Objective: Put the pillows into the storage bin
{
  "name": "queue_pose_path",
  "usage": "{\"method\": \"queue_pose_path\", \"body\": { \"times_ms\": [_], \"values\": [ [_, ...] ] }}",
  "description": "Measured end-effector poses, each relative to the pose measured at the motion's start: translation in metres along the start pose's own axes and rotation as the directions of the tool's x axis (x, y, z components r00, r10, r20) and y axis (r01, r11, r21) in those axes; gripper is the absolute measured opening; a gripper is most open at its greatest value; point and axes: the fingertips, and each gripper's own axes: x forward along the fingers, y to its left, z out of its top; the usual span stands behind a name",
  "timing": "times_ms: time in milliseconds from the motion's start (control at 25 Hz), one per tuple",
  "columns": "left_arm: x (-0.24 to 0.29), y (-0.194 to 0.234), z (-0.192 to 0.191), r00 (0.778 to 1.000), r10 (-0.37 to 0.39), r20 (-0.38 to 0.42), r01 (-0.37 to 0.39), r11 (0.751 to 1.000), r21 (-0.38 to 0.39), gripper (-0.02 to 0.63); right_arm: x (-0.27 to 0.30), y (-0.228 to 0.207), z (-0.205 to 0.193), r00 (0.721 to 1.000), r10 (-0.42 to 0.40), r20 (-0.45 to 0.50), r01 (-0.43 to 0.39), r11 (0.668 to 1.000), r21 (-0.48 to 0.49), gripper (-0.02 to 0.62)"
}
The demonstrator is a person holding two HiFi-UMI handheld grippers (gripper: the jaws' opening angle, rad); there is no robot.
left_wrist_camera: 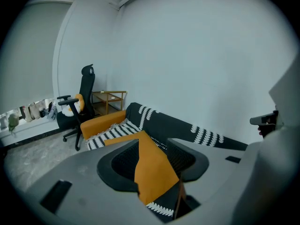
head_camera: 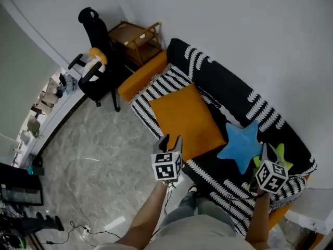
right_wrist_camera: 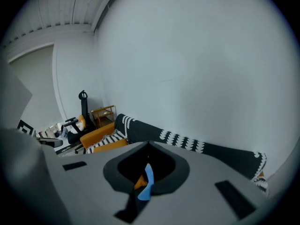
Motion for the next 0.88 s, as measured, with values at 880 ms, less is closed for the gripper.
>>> {"method": "queue_pose_path", "body": {
  "times_ms": [880],
  "values": [
    [0.153,0.007,-0.184,0.986,0.005,-0.167,-0.024,0.993,-0.112,0.186,0.146,0.007,-0.182,0.965,0.041,-0.258,-0.070,0.992,-0.103,0.002]
  ]
}}
